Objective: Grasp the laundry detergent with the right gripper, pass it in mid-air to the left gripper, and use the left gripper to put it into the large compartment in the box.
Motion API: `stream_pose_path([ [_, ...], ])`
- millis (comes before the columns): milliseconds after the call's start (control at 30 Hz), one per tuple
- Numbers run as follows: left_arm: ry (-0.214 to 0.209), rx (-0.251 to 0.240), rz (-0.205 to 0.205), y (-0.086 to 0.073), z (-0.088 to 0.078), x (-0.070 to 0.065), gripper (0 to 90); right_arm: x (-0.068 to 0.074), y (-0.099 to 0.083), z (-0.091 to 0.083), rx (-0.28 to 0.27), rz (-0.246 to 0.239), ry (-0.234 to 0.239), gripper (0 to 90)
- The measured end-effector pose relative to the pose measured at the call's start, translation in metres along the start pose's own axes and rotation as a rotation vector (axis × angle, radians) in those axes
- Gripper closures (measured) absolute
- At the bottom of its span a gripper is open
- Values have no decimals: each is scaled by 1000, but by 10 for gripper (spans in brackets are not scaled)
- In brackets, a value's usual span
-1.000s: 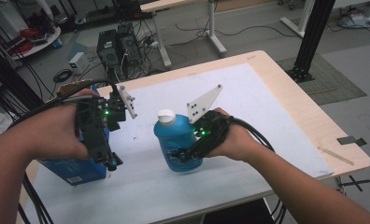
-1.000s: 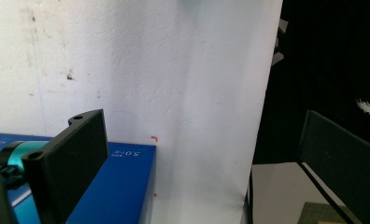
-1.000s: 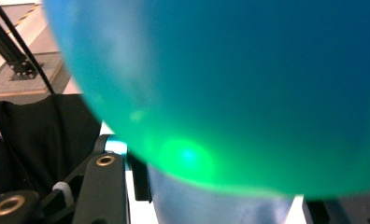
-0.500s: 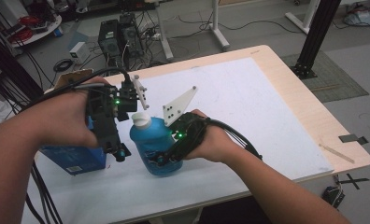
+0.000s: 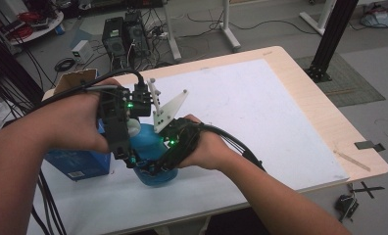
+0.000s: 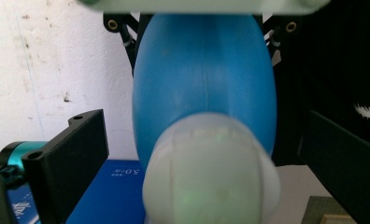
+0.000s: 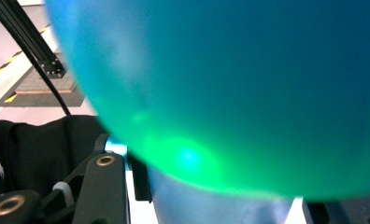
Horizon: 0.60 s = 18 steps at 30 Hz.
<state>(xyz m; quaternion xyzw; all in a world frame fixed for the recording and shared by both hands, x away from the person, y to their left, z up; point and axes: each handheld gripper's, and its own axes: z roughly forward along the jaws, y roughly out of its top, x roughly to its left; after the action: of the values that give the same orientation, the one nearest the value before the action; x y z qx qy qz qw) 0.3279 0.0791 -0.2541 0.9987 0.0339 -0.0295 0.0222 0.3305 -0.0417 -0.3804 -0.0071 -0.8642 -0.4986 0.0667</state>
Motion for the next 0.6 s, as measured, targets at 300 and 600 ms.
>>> stream_pose_path([
  [300, 9, 19, -4, 1, 4, -1, 17, -2, 7, 3, -4, -1, 9, 464],
  [600, 13, 34, -21, 3, 9, -1, 17, -2, 8, 5, -6, -1, 8, 464],
])
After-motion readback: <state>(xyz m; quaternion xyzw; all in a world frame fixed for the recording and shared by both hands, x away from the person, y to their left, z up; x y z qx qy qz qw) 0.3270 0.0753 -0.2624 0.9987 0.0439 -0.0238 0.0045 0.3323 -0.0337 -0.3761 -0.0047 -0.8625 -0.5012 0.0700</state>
